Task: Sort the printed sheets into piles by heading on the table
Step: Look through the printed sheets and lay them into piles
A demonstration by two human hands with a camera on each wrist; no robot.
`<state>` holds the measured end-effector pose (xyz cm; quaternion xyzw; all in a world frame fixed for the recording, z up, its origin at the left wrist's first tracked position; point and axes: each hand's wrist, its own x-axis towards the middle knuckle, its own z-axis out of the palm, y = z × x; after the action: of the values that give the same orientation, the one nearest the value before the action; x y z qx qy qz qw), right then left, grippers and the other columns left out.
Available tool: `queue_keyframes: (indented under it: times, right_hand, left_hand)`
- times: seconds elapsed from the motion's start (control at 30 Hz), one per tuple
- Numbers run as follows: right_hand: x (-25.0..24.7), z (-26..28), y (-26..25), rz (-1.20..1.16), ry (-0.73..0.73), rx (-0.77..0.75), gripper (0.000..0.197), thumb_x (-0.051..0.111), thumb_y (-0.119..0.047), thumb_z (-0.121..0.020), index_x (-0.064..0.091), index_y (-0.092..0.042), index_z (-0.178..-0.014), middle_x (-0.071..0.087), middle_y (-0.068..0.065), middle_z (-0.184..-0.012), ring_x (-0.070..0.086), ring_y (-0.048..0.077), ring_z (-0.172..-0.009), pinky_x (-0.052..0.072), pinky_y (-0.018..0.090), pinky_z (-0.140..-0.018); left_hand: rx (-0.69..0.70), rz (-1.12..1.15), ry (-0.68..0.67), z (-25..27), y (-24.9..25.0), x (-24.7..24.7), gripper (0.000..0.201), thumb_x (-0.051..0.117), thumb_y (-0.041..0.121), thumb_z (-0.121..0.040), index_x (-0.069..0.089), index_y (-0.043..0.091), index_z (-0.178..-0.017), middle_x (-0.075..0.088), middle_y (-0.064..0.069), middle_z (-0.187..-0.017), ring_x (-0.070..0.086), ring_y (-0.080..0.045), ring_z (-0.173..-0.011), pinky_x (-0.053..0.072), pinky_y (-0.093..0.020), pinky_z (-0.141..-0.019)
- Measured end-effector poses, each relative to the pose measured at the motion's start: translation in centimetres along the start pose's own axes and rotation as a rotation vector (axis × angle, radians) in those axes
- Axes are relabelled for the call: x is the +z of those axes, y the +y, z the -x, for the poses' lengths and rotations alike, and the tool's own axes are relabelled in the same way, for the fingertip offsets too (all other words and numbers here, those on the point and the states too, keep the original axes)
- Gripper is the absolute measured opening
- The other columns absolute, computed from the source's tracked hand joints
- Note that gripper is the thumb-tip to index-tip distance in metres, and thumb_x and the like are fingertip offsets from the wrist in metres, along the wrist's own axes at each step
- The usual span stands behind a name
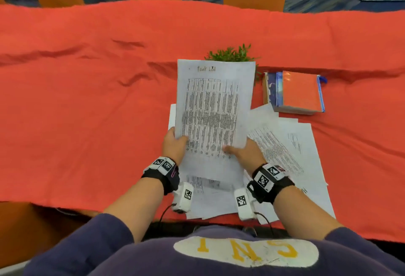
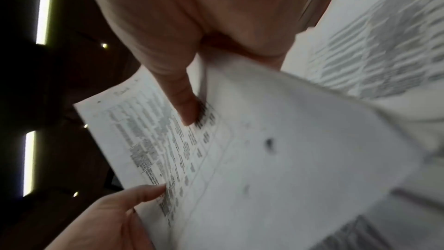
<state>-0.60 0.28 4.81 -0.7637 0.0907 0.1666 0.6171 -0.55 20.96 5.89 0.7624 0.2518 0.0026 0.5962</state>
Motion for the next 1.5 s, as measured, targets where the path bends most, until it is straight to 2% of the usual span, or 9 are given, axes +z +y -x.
queue_keyframes:
  times: [0.17, 0.47, 0.63, 0.73, 0.9, 1.17, 1.3, 1.37, 1.5]
  right_hand:
    - [5.3, -0.6, 1.0, 0.059, -0.185, 0.014, 0.03, 0.069, -0.033, -0.085, 0.063, -0.012, -0.105, 0.07, 0.003, -0.104, 0.067, 0.016, -0.086, 0.056, 0.034, -0.079]
    - [-3.1, -2.3, 8.6, 0.697, 0.351, 0.27, 0.059, 0.073, -0.021, -0.079, 0.05, -0.009, -0.131, 0.043, 0.014, -0.141, 0.045, 0.033, -0.126, 0.043, 0.047, -0.102]
    - [-5.4, -1.8, 9.8, 0.793, 0.339, 0.338, 0.092, 0.077, -0.048, -0.07, 0.035, -0.008, -0.143, 0.031, 0.016, -0.149, 0.032, 0.034, -0.136, 0.035, 0.048, -0.107]
    - [-4.6, -1.4, 9.8, 0.94, 0.261, 0.258, 0.091, 0.074, -0.058, -0.067, 0.039, -0.016, -0.14, 0.029, 0.009, -0.15, 0.032, 0.029, -0.137, 0.032, 0.048, -0.107]
    - [-2.9, -1.1, 9.7, 1.12, 0.125, 0.174, 0.069, 0.062, -0.052, -0.08, 0.042, -0.014, -0.134, 0.036, 0.014, -0.142, 0.036, 0.032, -0.129, 0.041, 0.043, -0.1]
    - [-2.4, -1.0, 8.9, 1.219, 0.01, 0.167, 0.05, 0.043, -0.046, -0.091, 0.042, -0.015, -0.13, 0.044, 0.016, -0.133, 0.046, 0.035, -0.117, 0.047, 0.041, -0.085]
    - [-3.7, -1.0, 8.5, 1.09, 0.001, 0.068, 0.023, 0.038, -0.031, -0.095, 0.046, -0.015, -0.079, 0.059, 0.007, -0.095, 0.057, 0.023, -0.082, 0.041, 0.027, -0.06]
    - [-4.4, -0.7, 7.6, 1.014, 0.011, 0.044, 0.035, 0.037, -0.027, -0.097, 0.029, -0.02, -0.064, 0.048, -0.002, -0.07, 0.047, 0.016, -0.062, 0.027, 0.024, -0.048]
    - [-5.0, 0.9, 4.4, 0.935, -0.017, -0.087, 0.029, 0.039, -0.026, -0.096, 0.038, -0.017, -0.068, 0.049, -0.001, -0.066, 0.048, 0.021, -0.062, 0.033, 0.029, -0.053]
  left_hand:
    - [-0.141, -0.198, 0.023, -3.3, -2.5, -8.3, 0.028, 0.054, -0.004, -0.084, 0.06, -0.001, -0.112, 0.06, -0.011, -0.095, 0.054, -0.022, -0.08, 0.039, -0.022, -0.059]
    - [-0.446, -0.46, 0.141, -6.0, -10.5, -20.1, 0.037, 0.051, -0.008, -0.087, 0.052, -0.011, -0.123, 0.051, -0.015, -0.101, 0.047, -0.027, -0.092, 0.037, -0.032, -0.079]
    - [-0.524, -0.531, 0.141, -7.2, -12.2, -19.4, 0.041, 0.048, 0.0, -0.089, 0.048, -0.01, -0.128, 0.056, -0.027, -0.124, 0.055, -0.042, -0.11, 0.047, -0.044, -0.091]
    - [-0.533, -0.641, 0.186, -7.1, -11.4, -18.3, 0.04, 0.054, 0.005, -0.087, 0.047, -0.01, -0.123, 0.056, -0.025, -0.116, 0.056, -0.039, -0.103, 0.047, -0.041, -0.083]
    - [-0.417, -0.779, 0.294, -6.5, -8.8, -14.6, 0.055, 0.058, 0.01, -0.081, 0.039, 0.005, -0.133, 0.032, -0.019, -0.141, 0.032, -0.035, -0.131, 0.029, -0.046, -0.109]
    - [-0.097, -0.738, -0.067, -2.5, -3.9, -2.0, 0.025, 0.053, 0.017, -0.086, 0.059, 0.023, -0.11, 0.038, -0.008, -0.137, 0.047, -0.03, -0.12, 0.036, -0.043, -0.106]
    - [-0.008, -0.547, -0.309, 0.5, -2.4, 4.4, 0.014, 0.05, 0.018, -0.091, 0.062, 0.021, -0.099, 0.056, -0.005, -0.122, 0.06, -0.021, -0.099, 0.05, -0.034, -0.085]
    - [-0.007, -0.482, -0.428, 2.2, -1.6, 7.2, 0.019, 0.051, 0.027, -0.095, 0.062, 0.014, -0.103, 0.061, -0.002, -0.105, 0.057, -0.015, -0.083, 0.047, -0.026, -0.072]
    - [-0.153, -0.247, -0.491, 4.2, -0.6, 11.0, 0.064, 0.058, 0.064, -0.079, 0.054, 0.016, -0.122, 0.063, 0.0, -0.11, 0.063, -0.016, -0.098, 0.051, -0.037, -0.092]
